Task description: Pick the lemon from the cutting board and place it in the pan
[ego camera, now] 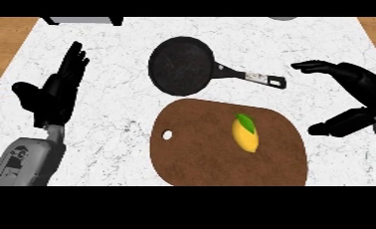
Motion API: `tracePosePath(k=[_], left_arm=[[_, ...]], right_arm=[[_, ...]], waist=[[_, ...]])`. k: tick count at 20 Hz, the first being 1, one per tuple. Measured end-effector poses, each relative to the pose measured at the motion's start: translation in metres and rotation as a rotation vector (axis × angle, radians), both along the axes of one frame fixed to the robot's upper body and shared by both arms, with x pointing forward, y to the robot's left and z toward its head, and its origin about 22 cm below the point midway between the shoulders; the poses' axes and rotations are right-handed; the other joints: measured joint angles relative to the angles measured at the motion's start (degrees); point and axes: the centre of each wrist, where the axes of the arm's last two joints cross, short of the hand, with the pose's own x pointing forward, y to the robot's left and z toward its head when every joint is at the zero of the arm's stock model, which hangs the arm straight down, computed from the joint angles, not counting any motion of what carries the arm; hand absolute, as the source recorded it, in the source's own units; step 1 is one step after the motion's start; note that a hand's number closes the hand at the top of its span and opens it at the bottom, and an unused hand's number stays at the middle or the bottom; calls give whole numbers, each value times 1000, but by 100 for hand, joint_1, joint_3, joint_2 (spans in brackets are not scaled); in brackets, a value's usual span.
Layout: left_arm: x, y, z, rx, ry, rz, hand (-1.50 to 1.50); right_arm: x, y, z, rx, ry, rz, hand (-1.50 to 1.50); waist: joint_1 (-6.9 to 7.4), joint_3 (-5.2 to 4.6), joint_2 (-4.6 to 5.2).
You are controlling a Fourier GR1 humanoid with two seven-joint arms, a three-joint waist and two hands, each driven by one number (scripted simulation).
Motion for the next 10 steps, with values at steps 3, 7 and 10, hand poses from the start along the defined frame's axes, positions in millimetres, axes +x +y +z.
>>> tracePosePath(k=[3, 7, 10], left_arm=[[-1, -4, -4, -4, -2, 11, 0], [-3, -4, -7, -3, 4, 8, 0], [-2, -4, -5, -4, 3, 4, 0]], right_arm=[[7, -15, 37, -131, -44, 6, -150], [13, -11, 89, -327, -99, 31, -150], [17, -3, 118, -401, -112, 41, -150]], waist=[[-18, -4, -12], [-8, -11, -24], [-18, -11, -28]])
